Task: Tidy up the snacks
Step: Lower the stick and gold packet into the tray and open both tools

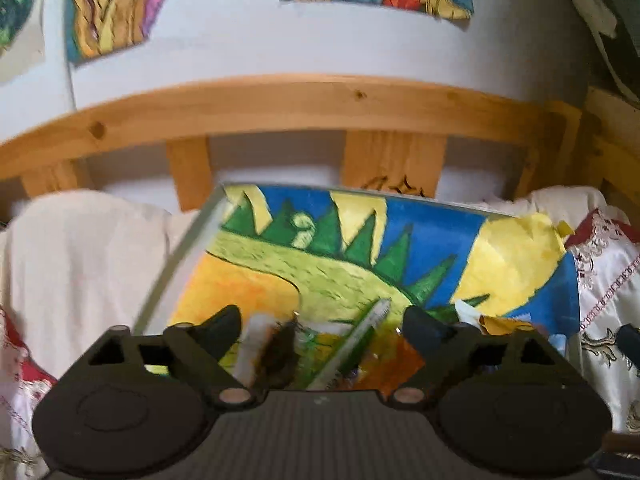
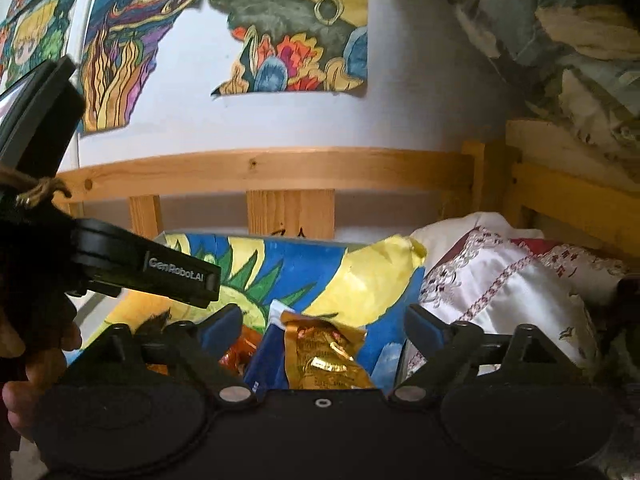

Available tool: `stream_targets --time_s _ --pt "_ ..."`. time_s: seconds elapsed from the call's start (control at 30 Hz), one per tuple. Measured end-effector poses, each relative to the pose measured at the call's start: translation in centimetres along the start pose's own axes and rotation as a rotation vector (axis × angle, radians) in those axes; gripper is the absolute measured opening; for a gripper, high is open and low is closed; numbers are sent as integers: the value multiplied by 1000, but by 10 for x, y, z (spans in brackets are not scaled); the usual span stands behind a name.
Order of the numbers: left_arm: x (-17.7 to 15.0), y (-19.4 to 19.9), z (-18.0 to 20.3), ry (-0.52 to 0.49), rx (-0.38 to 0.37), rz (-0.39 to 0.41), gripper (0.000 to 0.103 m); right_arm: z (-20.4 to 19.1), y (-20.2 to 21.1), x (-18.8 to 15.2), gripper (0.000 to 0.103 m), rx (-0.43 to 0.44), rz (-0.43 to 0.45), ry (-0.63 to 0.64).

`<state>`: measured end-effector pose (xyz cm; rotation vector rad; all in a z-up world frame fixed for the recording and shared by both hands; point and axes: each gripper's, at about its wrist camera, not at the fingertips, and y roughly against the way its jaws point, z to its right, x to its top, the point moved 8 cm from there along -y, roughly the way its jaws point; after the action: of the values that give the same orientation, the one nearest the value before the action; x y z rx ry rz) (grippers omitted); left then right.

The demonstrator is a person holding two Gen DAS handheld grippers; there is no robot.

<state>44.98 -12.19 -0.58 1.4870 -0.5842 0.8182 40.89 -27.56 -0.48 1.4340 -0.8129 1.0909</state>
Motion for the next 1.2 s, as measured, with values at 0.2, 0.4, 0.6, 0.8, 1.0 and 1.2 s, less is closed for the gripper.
stream_targets --time_s 0.2,0.4,0.6,0.8,1.0,1.2 --pt "6 16 -4 -22 29 37 102 4 12 12 101 15 50 -43" --pt "6 22 -5 -35 40 35 102 5 17 16 102 19 68 -58" --pt "5 26 -7 -61 65 39 102 6 18 16 102 13 70 -59" --pt "3 32 -20 -32 87 36 102 5 22 16 102 6 69 -51" --pt "-11 51 -42 26 89 46 102 1 34 20 102 4 79 -41" --pt "-25 75 -64 87 96 64 102 -6 52 24 102 19 94 -35"
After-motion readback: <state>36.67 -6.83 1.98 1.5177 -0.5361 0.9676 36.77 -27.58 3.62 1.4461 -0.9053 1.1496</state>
